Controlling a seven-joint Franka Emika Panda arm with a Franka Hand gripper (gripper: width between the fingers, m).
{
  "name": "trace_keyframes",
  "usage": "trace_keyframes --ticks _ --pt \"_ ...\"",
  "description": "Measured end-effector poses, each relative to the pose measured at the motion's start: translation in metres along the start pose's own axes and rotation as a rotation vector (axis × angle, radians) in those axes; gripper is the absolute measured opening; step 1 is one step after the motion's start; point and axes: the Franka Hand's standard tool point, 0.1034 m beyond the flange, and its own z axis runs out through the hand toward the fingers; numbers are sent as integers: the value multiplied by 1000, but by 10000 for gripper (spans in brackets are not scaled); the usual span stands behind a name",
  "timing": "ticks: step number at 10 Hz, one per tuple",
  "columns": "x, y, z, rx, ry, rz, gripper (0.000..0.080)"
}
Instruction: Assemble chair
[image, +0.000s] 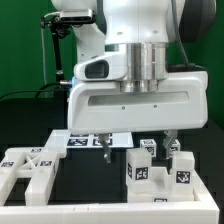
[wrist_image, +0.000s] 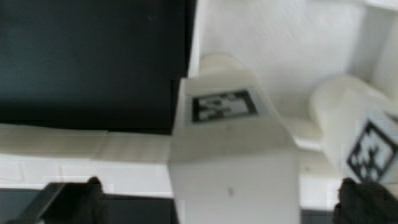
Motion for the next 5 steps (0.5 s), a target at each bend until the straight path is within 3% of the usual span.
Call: trace_keyframes --ticks 3,4,5 --pt "-1 0 2 -3 -5 -46 649" --pt "0 -1 2 -3 -3 -46 547" --pt "0 -1 2 -3 -3 -46 547"
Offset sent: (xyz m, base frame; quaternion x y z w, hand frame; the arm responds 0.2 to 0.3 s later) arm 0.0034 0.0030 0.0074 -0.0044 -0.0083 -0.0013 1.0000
